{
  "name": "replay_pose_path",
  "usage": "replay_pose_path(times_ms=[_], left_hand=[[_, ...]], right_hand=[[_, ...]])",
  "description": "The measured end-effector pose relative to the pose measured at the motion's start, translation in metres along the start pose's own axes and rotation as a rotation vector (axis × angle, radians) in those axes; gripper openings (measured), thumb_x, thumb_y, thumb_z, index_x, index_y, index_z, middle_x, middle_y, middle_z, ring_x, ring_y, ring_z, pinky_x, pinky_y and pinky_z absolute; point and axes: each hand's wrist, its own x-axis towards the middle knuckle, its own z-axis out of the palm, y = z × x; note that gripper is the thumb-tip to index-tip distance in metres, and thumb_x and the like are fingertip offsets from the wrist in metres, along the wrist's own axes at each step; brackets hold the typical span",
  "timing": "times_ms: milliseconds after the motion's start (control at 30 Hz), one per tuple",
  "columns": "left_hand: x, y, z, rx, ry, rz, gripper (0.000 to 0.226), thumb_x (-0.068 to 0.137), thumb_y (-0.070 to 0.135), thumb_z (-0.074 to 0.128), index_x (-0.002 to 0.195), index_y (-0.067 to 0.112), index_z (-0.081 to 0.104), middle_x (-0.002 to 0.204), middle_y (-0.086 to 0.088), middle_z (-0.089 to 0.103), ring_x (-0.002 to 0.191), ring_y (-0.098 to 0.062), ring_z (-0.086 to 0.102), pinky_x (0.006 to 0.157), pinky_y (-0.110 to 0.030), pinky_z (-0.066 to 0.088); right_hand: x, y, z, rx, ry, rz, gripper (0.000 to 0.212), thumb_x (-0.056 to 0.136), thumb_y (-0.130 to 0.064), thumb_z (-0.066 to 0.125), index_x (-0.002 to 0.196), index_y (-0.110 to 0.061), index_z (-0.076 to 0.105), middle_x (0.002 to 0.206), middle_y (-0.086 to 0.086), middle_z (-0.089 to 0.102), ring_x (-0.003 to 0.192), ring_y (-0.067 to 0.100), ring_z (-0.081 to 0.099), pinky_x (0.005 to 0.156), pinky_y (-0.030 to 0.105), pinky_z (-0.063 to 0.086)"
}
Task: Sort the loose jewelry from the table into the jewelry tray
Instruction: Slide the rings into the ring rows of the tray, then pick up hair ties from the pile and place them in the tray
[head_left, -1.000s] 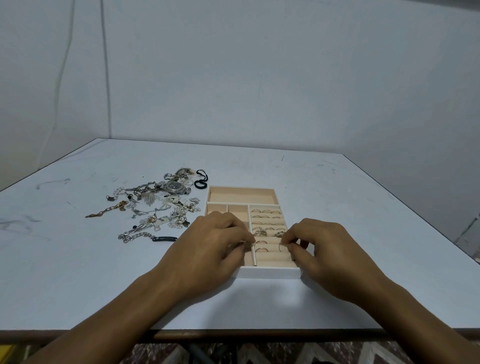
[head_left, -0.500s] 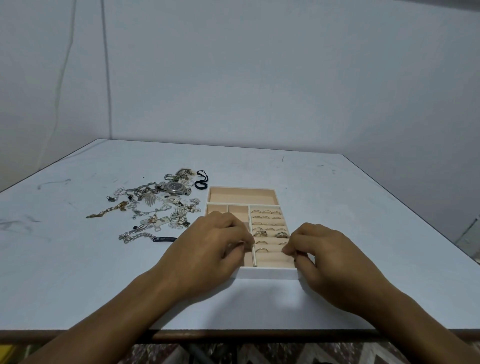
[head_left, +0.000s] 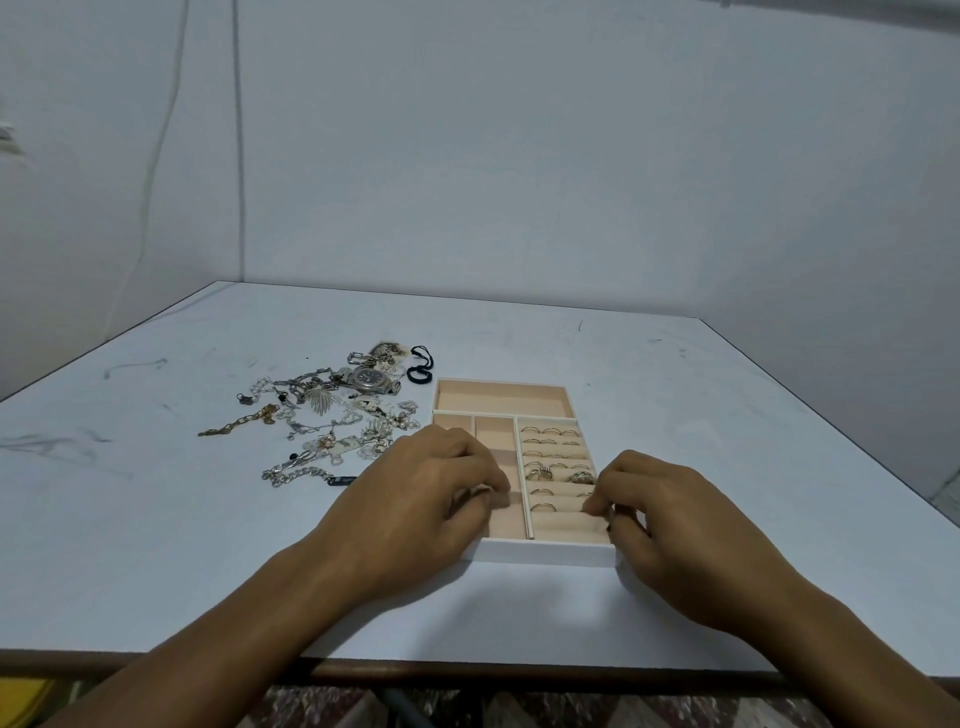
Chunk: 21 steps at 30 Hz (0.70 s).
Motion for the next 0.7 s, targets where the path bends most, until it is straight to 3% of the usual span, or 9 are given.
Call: replay_pose_path(times_ms=[367,700], left_hand=[[-0.007,-0.023,-0.016,0.047,0.016,-0.044,0.025,0.088,0.032,0.05,0.098,0.029,0.072,0.102,0.017,0.064,0.099,-0.004,0.055,0.083,-0.025,0.046],[-0.01,-0.054,-0.035,0.09,-0.001,-0.165,0.028,0.084,0.033,0.05,0.098,0.029,0.073,0.102,0.016,0.065,0.101,-0.004,0.053,0.083,-0.02,0.04]], right_hand=[[0.029,-0.022,-0.009,-0.007,0.023,0.011,0.018,0.092,-0.027,0.049,0.095,-0.033,0.065,0.091,-0.018,0.06,0.085,0.005,0.055,0.069,0.02,0.047],[0.085,-0.067,0.004,0.072,-0.001,-0.062,0.017,0.091,-0.028,0.052,0.097,-0.032,0.067,0.087,-0.018,0.061,0.081,0.005,0.058,0.07,0.026,0.05]])
